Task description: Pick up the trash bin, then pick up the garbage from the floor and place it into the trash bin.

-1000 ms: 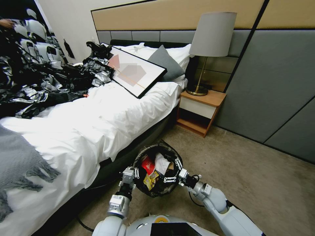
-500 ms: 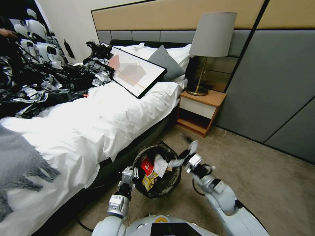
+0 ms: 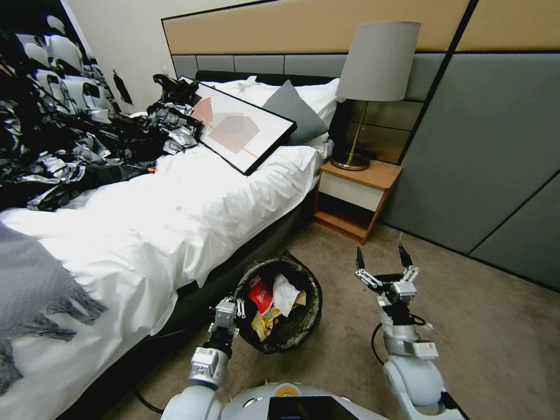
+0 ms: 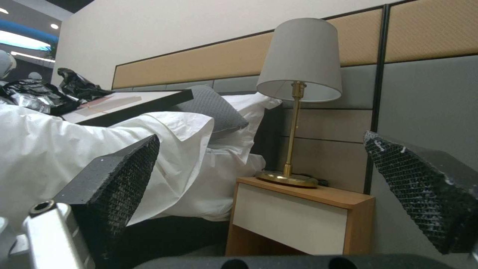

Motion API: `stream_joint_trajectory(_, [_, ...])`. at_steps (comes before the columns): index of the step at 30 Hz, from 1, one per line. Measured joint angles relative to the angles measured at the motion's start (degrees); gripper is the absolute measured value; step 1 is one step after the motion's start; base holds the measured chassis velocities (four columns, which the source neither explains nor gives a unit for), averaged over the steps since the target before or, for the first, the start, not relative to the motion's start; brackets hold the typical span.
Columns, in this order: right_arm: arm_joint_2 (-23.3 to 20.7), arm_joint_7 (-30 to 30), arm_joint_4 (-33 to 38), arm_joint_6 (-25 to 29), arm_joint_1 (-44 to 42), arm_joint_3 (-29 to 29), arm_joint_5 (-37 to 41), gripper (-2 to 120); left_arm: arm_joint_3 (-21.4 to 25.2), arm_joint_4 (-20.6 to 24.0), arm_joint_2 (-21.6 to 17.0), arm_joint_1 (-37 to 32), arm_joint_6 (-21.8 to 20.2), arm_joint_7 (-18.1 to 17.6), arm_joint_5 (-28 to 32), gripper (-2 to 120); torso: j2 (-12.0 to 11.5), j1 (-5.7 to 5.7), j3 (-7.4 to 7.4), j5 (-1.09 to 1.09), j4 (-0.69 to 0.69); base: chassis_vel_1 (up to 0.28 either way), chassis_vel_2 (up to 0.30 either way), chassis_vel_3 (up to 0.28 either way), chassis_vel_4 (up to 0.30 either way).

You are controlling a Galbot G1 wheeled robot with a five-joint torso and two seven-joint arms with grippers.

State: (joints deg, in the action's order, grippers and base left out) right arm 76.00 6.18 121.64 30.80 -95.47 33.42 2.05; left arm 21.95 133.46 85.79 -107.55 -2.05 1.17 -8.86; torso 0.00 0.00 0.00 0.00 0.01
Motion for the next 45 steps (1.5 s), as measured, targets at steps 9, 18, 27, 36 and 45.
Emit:
stream_joint_trajectory(9, [0.1,-0.4,-0.4,-0.1,0.5,-0.7,0.0,100,-0.3,0.4,0.0,-1.0,0.0,0.4,-0.7,1,0.0,0.00,0.00,0.00,-0.01,0.000,0.000,0.000,0.000])
stream_joint_trajectory(18, [-0.1,-0.8,-0.9,-0.1,1.3,-0.5,0.2,100,-0.8,0.6,-0.2,-1.9,0.3,0.4,-1.7,1,0.0,0.00,0.00,0.00,-0.01,0.000,0.000,0.000,0.000])
stream_joint_trajectory(27, [-0.4,-1.5,-1.5,-0.6,3.0,-1.3,0.2,100,0.3,2.0,-0.9,-3.9,-0.3,-0.3,-1.9,1,0.0,0.00,0.00,0.00,0.00,0.066,0.064,0.064,0.068])
stream_joint_trajectory(36, [-0.4,-2.3,-1.6,-1.4,4.5,-2.1,0.3,100,1.2,2.4,-0.7,-4.1,-0.7,-0.8,-1.0,1,0.0,0.00,0.00,0.00,0.00,0.100,0.099,0.112,0.106])
stream_joint_trajectory(45, [-0.5,-2.7,-1.6,-1.8,5.1,-1.9,0.2,100,1.4,2.5,-0.7,-3.9,-1.1,-0.9,-0.4,1,0.0,0.00,0.00,0.00,0.00,0.136,0.127,0.126,0.125])
